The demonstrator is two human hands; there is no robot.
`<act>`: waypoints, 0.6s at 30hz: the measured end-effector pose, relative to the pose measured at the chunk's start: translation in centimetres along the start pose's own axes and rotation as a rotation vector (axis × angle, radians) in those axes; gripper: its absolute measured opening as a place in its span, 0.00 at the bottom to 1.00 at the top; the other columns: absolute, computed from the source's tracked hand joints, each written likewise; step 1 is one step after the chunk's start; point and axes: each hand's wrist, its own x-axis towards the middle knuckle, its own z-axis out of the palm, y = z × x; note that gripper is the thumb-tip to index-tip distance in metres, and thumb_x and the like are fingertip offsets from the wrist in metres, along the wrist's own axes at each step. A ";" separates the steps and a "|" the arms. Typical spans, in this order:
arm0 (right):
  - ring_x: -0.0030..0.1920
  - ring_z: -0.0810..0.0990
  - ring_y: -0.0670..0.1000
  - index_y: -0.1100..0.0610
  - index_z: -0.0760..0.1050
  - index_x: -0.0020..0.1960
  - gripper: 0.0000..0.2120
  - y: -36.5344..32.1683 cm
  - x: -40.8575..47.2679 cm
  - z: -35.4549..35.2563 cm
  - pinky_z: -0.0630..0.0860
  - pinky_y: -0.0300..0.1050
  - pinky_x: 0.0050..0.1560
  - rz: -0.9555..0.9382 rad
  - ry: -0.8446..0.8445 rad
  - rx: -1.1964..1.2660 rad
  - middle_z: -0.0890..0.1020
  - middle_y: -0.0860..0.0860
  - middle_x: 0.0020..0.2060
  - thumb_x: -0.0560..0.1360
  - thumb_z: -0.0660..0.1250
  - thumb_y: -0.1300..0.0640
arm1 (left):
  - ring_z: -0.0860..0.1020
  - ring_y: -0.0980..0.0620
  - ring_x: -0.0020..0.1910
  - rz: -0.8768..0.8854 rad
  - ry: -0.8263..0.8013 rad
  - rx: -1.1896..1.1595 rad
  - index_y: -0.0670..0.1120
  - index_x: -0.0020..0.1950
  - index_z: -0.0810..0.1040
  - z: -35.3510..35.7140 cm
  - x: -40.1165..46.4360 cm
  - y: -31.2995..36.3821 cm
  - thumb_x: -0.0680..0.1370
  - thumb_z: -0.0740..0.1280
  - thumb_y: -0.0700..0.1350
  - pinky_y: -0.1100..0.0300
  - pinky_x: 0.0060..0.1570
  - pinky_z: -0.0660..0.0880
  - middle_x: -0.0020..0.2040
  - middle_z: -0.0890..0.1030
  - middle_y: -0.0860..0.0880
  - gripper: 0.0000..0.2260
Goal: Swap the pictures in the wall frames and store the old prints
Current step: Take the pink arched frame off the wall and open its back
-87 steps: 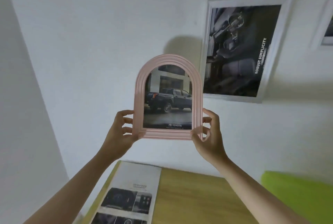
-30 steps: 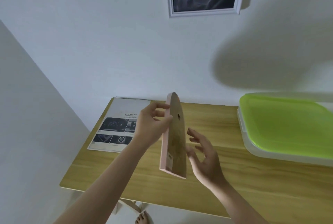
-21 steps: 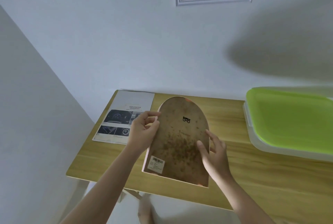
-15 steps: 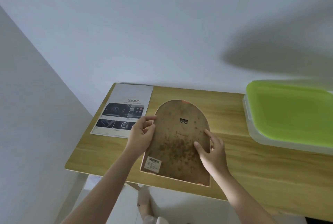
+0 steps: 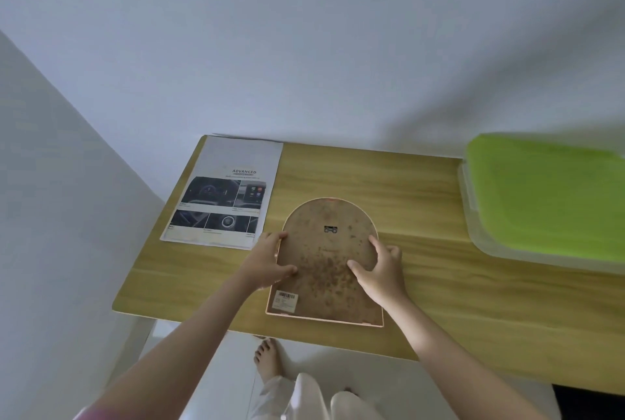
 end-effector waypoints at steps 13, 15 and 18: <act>0.61 0.68 0.53 0.51 0.67 0.70 0.35 -0.8 2.4 2.3 0.71 0.48 0.59 -0.023 0.048 -0.199 0.65 0.50 0.53 0.66 0.73 0.43 | 0.65 0.49 0.66 0.082 0.066 0.042 0.42 0.73 0.61 -0.9 2.7 -2.8 0.70 0.74 0.45 0.57 0.68 0.63 0.67 0.65 0.48 0.36; 0.62 0.68 0.52 0.51 0.66 0.70 0.35 -0.9 2.5 2.4 0.70 0.47 0.59 -0.038 0.049 -0.193 0.64 0.49 0.53 0.67 0.73 0.44 | 0.65 0.49 0.66 0.093 0.086 0.036 0.42 0.73 0.62 -0.6 2.8 -3.1 0.71 0.73 0.44 0.58 0.68 0.63 0.67 0.65 0.48 0.34; 0.62 0.67 0.52 0.52 0.66 0.70 0.35 -1.5 3.2 2.6 0.69 0.45 0.59 -0.049 0.041 -0.193 0.64 0.49 0.53 0.67 0.73 0.45 | 0.65 0.49 0.66 0.090 0.137 0.033 0.41 0.72 0.64 -0.7 2.9 -3.5 0.71 0.72 0.44 0.55 0.69 0.64 0.67 0.66 0.48 0.32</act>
